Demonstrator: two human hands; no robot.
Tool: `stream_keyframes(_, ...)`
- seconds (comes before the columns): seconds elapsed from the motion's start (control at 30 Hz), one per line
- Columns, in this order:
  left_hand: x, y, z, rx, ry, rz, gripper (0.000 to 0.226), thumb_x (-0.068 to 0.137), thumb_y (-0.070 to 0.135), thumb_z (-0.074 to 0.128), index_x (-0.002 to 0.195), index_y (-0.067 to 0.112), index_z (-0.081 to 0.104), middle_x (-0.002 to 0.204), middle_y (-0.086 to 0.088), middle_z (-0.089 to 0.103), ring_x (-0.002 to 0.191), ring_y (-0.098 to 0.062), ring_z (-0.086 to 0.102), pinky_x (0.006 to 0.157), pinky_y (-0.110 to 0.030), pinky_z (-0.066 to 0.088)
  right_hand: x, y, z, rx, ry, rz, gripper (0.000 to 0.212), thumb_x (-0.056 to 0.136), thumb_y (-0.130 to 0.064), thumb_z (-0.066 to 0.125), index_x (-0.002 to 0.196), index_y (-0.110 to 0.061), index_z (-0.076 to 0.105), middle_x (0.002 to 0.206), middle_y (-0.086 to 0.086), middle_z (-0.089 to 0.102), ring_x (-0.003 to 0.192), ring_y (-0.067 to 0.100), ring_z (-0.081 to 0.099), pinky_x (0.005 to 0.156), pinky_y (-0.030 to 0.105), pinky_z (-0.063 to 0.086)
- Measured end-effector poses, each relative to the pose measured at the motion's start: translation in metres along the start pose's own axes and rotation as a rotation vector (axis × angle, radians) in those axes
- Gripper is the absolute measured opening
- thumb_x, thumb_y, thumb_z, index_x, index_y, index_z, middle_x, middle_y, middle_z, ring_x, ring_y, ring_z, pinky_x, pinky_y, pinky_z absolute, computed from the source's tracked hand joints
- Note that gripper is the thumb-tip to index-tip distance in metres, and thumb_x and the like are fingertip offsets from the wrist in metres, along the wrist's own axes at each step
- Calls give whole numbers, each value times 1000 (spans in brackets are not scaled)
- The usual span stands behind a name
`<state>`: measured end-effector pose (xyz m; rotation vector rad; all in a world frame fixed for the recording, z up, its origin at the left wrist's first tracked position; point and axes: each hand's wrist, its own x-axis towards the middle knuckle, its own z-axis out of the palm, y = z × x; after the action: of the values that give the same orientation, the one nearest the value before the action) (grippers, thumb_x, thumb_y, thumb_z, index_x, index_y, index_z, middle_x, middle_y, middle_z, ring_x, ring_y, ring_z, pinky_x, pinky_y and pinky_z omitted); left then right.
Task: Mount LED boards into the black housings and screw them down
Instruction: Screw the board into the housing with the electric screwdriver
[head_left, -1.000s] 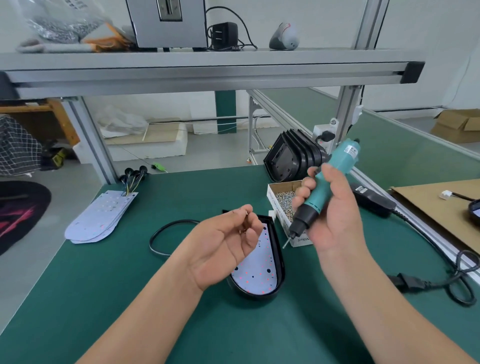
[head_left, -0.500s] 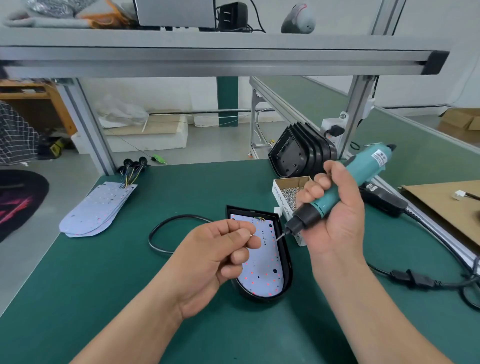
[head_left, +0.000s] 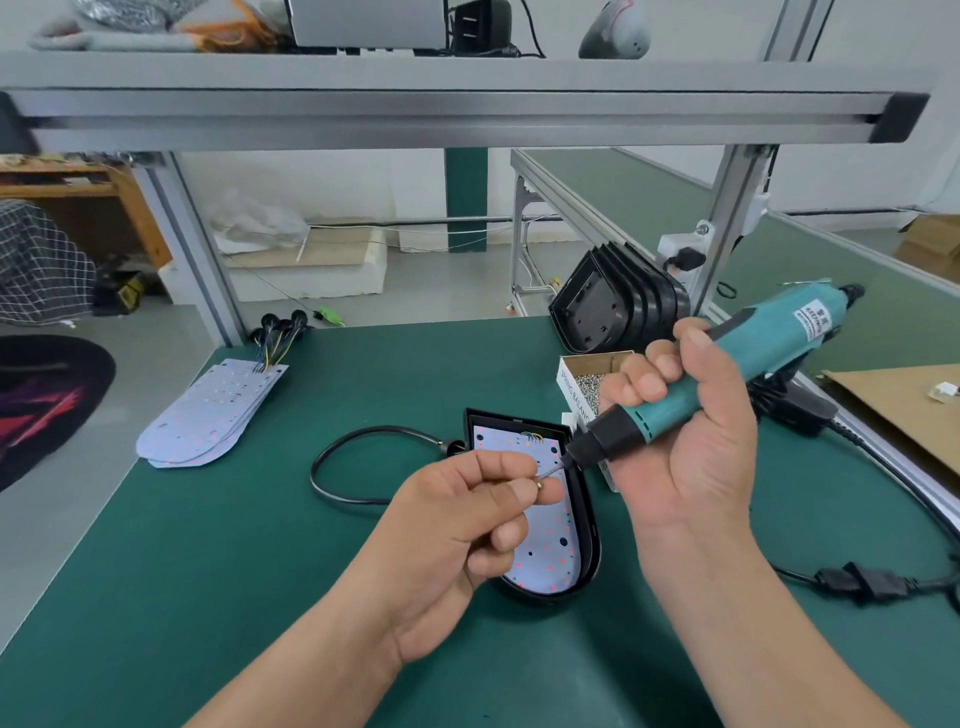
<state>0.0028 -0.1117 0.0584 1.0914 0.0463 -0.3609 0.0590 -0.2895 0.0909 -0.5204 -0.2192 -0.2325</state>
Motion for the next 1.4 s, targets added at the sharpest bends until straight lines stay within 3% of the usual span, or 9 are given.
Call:
stream_keyframes(0.63, -3, -10, 5, 28, 81, 86, 14, 97, -1, 66, 111, 1, 64, 103, -25, 78, 50, -10, 47, 45, -18, 31, -1, -1, -3, -32, -12, 0, 12, 103, -15, 54, 96, -22, 62, 72, -7, 44, 58, 8, 43, 58, 22, 42)
stream_keyframes(0.9, 0, -11, 6, 241, 195, 221, 11, 97, 0, 66, 104, 9, 70, 95, -12, 82, 49, -12, 46, 44, -17, 36, -4, 5, 0, -94, -22, -12, 8, 102, -28, 65, 98, -22, 61, 77, -6, 49, 62, 9, 48, 63, 23, 45)
stream_keyframes(1.1, -1, -13, 5, 304, 209, 237, 15, 99, 3, 68, 98, 16, 75, 80, -5, 79, 76, -28, 61, 44, -16, 37, -2, 10, -6, -30, 108, 31, 14, 100, -27, 68, 95, -20, 58, 77, -5, 49, 61, 9, 47, 61, 22, 46)
stream_keyframes(1.23, -2, -11, 6, 347, 171, 232, 16, 102, 6, 64, 105, 17, 74, 100, -3, 83, 54, -12, 49, 46, -17, 38, 0, 12, -9, 3, 141, 46, 13, 104, -25, 64, 94, -18, 60, 77, -4, 49, 61, 9, 47, 60, 22, 46)
stream_keyframes(1.4, -2, -11, 6, 356, 149, 274, 29, 104, 10, 64, 99, 34, 80, 101, -5, 81, 54, -10, 50, 46, -20, 38, 2, 11, -11, 34, 152, 49, 15, 105, -24, 62, 93, -16, 61, 77, -4, 49, 61, 9, 48, 60, 22, 46)
